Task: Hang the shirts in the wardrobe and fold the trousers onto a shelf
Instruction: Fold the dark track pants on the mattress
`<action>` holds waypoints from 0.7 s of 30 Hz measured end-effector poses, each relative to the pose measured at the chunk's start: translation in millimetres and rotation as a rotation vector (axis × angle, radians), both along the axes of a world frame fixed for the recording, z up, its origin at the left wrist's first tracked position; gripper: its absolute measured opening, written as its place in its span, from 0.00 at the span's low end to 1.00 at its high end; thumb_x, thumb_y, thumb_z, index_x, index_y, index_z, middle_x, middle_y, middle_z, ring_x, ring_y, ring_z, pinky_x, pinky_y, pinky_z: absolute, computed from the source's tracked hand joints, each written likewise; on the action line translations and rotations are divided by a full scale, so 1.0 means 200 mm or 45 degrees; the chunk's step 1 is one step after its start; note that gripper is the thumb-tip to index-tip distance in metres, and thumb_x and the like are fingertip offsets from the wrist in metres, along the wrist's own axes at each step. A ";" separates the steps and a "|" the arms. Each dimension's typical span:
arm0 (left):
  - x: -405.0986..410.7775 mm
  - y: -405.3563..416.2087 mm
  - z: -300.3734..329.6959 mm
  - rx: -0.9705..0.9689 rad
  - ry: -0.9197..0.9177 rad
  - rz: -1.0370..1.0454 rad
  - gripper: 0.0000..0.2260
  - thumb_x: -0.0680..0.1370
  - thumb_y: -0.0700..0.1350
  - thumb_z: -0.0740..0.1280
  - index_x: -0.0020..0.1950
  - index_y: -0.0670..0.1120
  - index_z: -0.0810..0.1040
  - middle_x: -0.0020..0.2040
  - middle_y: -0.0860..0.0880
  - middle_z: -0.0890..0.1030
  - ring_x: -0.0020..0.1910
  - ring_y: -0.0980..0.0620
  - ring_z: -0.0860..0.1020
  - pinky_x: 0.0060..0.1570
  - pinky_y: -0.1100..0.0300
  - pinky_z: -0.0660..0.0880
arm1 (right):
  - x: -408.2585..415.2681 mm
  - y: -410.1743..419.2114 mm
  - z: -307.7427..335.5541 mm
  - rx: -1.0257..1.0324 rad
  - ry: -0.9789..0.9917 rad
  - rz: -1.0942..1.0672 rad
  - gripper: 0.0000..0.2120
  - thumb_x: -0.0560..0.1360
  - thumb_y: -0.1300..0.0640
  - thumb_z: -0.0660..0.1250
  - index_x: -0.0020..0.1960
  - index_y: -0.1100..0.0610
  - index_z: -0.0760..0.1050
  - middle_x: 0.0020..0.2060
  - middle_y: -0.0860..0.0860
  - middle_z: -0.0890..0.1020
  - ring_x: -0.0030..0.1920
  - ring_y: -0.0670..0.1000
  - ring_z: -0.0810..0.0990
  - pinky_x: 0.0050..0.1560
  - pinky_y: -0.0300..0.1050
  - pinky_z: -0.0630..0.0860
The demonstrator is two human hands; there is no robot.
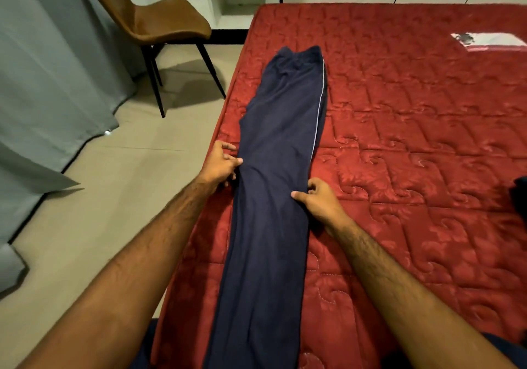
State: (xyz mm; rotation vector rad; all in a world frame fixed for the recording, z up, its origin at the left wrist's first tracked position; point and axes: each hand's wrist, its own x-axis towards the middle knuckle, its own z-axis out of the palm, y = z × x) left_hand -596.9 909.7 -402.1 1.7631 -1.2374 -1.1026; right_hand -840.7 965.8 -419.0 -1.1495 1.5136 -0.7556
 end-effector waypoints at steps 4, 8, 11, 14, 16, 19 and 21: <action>-0.02 0.18 0.01 0.101 -0.140 -0.080 0.15 0.79 0.45 0.70 0.56 0.45 0.65 0.36 0.46 0.75 0.16 0.57 0.71 0.14 0.66 0.58 | 0.04 0.20 0.01 -0.016 0.029 0.018 0.16 0.65 0.50 0.75 0.50 0.51 0.74 0.52 0.53 0.84 0.52 0.55 0.83 0.56 0.58 0.80; -0.07 0.46 0.03 0.114 -0.190 -0.241 0.22 0.77 0.46 0.73 0.58 0.44 0.61 0.38 0.46 0.74 0.16 0.53 0.71 0.15 0.65 0.59 | 0.04 0.46 -0.04 0.044 -0.007 0.140 0.24 0.56 0.41 0.72 0.51 0.47 0.75 0.54 0.49 0.84 0.54 0.51 0.83 0.58 0.56 0.80; -0.08 0.67 0.02 0.002 -0.206 -0.242 0.23 0.76 0.43 0.73 0.59 0.44 0.60 0.35 0.47 0.72 0.15 0.53 0.69 0.15 0.64 0.60 | 0.02 0.61 -0.08 0.077 0.007 0.151 0.27 0.57 0.42 0.72 0.54 0.49 0.76 0.54 0.49 0.84 0.53 0.51 0.84 0.58 0.56 0.80; -0.06 0.82 -0.01 0.043 -0.260 -0.245 0.17 0.76 0.46 0.74 0.56 0.45 0.67 0.38 0.48 0.73 0.16 0.54 0.69 0.15 0.64 0.61 | 0.02 0.68 -0.08 0.051 0.069 0.166 0.26 0.57 0.41 0.72 0.53 0.48 0.76 0.54 0.49 0.84 0.54 0.52 0.83 0.58 0.56 0.80; -0.06 0.85 -0.01 0.091 -0.319 -0.217 0.15 0.75 0.49 0.75 0.51 0.46 0.71 0.37 0.50 0.76 0.18 0.53 0.72 0.19 0.63 0.63 | 0.03 0.70 -0.06 0.020 0.122 0.196 0.21 0.62 0.46 0.74 0.54 0.49 0.75 0.55 0.51 0.84 0.55 0.53 0.83 0.59 0.56 0.79; -0.06 0.88 -0.02 0.135 -0.385 -0.128 0.14 0.74 0.53 0.76 0.43 0.50 0.71 0.31 0.50 0.80 0.19 0.54 0.74 0.30 0.59 0.69 | 0.06 0.79 0.05 -0.006 0.192 0.197 0.19 0.70 0.55 0.74 0.59 0.54 0.76 0.56 0.51 0.83 0.56 0.54 0.82 0.60 0.54 0.78; -0.07 0.87 -0.03 0.155 -0.389 -0.078 0.13 0.75 0.52 0.74 0.38 0.49 0.73 0.27 0.49 0.79 0.20 0.54 0.75 0.33 0.60 0.70 | 0.07 0.83 0.08 0.008 0.214 0.209 0.19 0.72 0.57 0.74 0.61 0.57 0.76 0.55 0.49 0.82 0.56 0.53 0.81 0.60 0.51 0.77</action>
